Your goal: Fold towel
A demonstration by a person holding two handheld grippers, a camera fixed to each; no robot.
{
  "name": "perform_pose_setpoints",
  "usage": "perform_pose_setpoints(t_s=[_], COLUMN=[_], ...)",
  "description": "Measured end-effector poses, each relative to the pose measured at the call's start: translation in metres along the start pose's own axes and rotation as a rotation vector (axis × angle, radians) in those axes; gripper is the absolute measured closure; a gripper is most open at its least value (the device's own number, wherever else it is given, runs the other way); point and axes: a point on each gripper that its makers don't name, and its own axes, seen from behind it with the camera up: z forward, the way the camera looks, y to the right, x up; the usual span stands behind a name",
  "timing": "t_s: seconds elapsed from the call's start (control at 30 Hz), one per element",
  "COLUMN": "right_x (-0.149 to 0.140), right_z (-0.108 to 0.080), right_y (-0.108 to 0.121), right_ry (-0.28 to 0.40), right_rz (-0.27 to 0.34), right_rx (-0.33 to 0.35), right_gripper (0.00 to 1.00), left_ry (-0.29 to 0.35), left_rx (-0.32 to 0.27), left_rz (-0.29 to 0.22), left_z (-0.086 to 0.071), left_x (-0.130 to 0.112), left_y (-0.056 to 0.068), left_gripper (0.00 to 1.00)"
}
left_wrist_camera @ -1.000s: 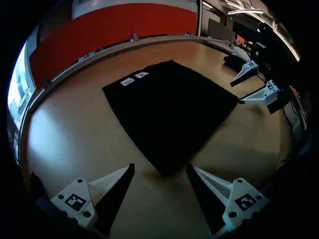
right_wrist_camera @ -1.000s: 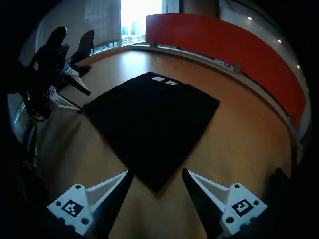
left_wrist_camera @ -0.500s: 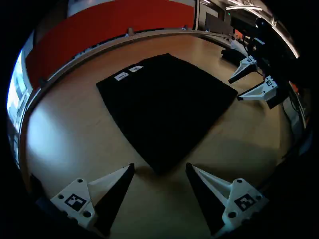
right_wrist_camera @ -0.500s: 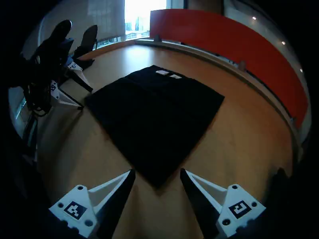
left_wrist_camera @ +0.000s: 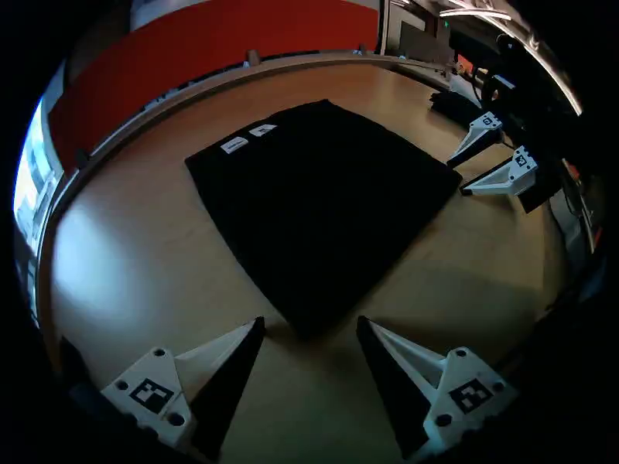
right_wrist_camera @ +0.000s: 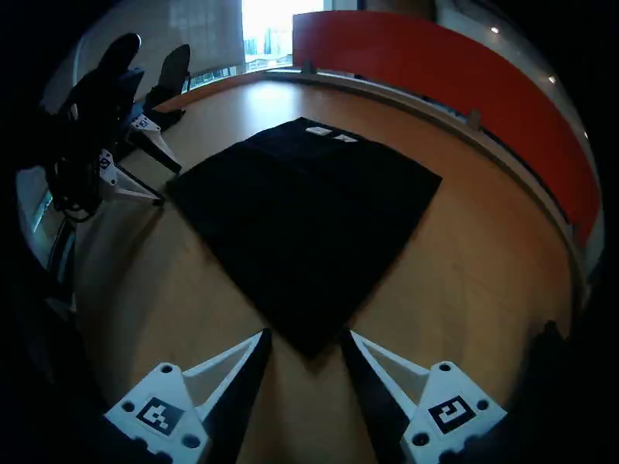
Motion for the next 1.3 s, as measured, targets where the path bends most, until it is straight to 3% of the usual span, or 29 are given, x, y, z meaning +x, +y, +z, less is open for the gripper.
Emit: perform_pose_setpoints(t_s=[0.27, 0.4, 0.53, 0.6, 0.8, 1.1, 1.3], right_x=[0.001, 0.001, 0.002, 0.002, 0.002, 0.011, 0.023], right_z=[0.001, 0.001, 0.001, 0.001, 0.0, -0.006, -0.018], right_y=[0.002, 0.001, -0.001, -0.001, 0.002, 0.006, 0.008], right_ry=[-0.006, -0.005, -0.004, -0.003, 0.002, 0.03, 0.06], right_rz=[0.006, -0.002, -0.009, -0.011, -0.009, 0.0, 0.011], right_rx=[-0.004, 0.0, 0.003, 0.003, -0.017, -0.032, -0.039], right_gripper=[0.59, 0.66, 0.74, 0.79, 0.83, 0.84, 0.84], left_ry=[-0.005, -0.007, -0.01, -0.012, -0.018, -0.012, 0.018], left_rx=[-0.009, -0.007, -0.004, 0.0, 0.005, 0.0, 0.015], left_rz=[0.011, 0.007, 0.002, 0.001, -0.023, -0.043, -0.057], left_z=[0.001, 0.001, 0.001, 0.001, 0.001, -0.003, -0.017], left_x=[0.001, 0.001, 0.001, 0.001, 0.002, 0.007, 0.017], left_y=[0.005, 0.005, 0.005, 0.005, 0.004, 0.01, 0.009], left_gripper=[0.31, 0.48, 0.52, 0.68, 0.87, 0.9, 0.91])
